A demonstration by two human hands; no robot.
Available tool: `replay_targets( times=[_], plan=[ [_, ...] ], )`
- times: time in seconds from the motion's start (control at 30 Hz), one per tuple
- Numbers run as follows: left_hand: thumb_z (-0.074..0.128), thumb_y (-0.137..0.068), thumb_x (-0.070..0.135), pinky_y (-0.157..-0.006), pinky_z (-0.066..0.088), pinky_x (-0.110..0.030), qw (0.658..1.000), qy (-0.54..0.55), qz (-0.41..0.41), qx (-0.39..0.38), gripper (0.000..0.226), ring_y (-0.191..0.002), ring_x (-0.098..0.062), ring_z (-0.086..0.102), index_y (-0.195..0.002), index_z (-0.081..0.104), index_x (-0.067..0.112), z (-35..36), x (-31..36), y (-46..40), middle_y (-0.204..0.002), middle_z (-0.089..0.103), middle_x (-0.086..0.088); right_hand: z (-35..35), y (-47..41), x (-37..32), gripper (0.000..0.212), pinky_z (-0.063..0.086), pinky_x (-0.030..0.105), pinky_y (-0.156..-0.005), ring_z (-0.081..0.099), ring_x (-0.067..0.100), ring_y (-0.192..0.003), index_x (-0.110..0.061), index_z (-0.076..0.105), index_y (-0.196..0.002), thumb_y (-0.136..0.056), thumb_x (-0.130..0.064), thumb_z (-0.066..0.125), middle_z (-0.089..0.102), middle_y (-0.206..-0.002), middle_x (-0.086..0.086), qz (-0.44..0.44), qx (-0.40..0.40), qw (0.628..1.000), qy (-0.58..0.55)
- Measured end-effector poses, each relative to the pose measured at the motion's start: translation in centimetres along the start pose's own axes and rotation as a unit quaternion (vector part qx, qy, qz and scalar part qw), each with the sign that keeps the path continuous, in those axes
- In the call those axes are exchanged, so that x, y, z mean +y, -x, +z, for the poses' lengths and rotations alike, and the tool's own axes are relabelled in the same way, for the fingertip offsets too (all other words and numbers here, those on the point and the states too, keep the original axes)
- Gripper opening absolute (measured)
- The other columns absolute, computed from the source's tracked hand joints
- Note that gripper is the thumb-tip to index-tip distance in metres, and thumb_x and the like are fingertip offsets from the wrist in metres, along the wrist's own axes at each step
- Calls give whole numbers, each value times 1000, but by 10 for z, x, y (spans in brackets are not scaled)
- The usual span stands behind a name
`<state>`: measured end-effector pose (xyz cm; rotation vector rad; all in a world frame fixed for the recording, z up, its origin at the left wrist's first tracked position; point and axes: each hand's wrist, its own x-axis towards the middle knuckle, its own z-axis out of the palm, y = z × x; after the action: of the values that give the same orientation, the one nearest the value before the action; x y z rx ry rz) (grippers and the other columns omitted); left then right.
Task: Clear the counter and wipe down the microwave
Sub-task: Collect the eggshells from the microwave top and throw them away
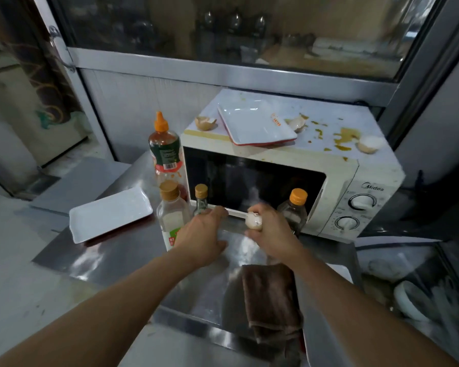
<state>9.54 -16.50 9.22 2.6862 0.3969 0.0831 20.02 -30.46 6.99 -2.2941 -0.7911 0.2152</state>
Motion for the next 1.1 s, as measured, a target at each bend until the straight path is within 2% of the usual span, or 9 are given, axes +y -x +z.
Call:
replay_targets(
  times=[0.17, 0.33, 0.43, 0.53, 0.6, 0.73, 0.9, 1.03, 1.1],
  plan=[
    [69, -79, 22, -86, 51, -34, 999, 7, 38, 25, 62, -114, -19, 55, -132, 38, 24, -37, 15, -1, -129, 55, 2, -39, 7, -32, 37, 29, 18, -68, 55, 16, -95, -15, 57, -107, -75, -14, 75, 59, -106, 0, -7, 39, 999, 28],
    [72, -77, 24, -93, 50, -37, 996, 25, 75, 45, 63, -117, -15, 54, -131, 39, 25, -72, 21, -8, -129, 57, 2, -74, 11, -65, 38, 39, 23, -78, 53, 15, -97, -17, 56, -112, -78, -17, 74, 57, -108, -2, -12, 64, 997, 39],
    [72, -78, 27, -93, 50, -35, 994, 25, 90, 63, 64, -117, -16, 54, -132, 39, 25, -90, 22, -12, -130, 56, 2, -90, 9, -81, 38, 38, 24, -75, 53, 14, -93, -19, 54, -112, -79, -21, 73, 56, -105, -3, -13, 88, 995, 52],
    [71, -78, 27, -91, 50, -35, 992, 22, 99, 79, 60, -114, -19, 55, -130, 41, 24, -105, 22, -20, -128, 56, 0, -104, 3, -91, 36, 37, 19, -65, 52, 8, -81, -20, 54, -110, -80, -23, 72, 56, -102, -5, -12, 106, 993, 60],
    [71, -78, 26, -94, 48, -37, 990, 22, 99, 96, 58, -116, -20, 54, -129, 43, 22, -113, 20, -28, -129, 55, -1, -111, -4, -96, 37, 41, 23, -71, 54, 12, -88, -20, 54, -113, -80, -24, 72, 58, -108, -2, -13, 111, 991, 68],
    [71, -79, 24, -97, 47, -40, 989, 33, 80, 122, 65, -119, -21, 53, -135, 39, 22, -125, 16, -48, -135, 52, 0, -124, -27, -102, 37, 43, 28, -78, 54, 17, -97, -20, 54, -114, -81, -24, 71, 59, -115, 0, -16, 126, 989, 74],
    [70, -79, 23, -93, 47, -35, 987, 22, 43, 151, 58, -119, -21, 51, -131, 44, 19, -135, 10, -81, -133, 53, -2, -134, -67, -100, 39, 38, 27, -75, 49, 14, -92, -20, 53, -116, -82, -25, 70, 58, -115, 0, -23, 117, 991, 62],
    [68, -80, 26, -98, 36, -37, 986, -2, -15, 168, 57, -120, -22, 50, -131, 43, 20, -138, 3, -110, -132, 52, -2, -137, -98, -94, 37, 40, 26, -77, 50, 13, -93, -20, 53, -115, -83, -24, 69, 57, -112, -2, -43, 101, 993, 49],
    [68, -81, 27, -97, 34, -35, 986, -3, -34, 162, 56, -117, -23, 51, -131, 43, 20, -139, -2, -122, -132, 51, -2, -138, -111, -91, 35, 39, 25, -77, 50, 13, -93, -20, 53, -114, -82, -24, 69, 56, -109, -4, -45, 95, 993, 42]
  ],
)
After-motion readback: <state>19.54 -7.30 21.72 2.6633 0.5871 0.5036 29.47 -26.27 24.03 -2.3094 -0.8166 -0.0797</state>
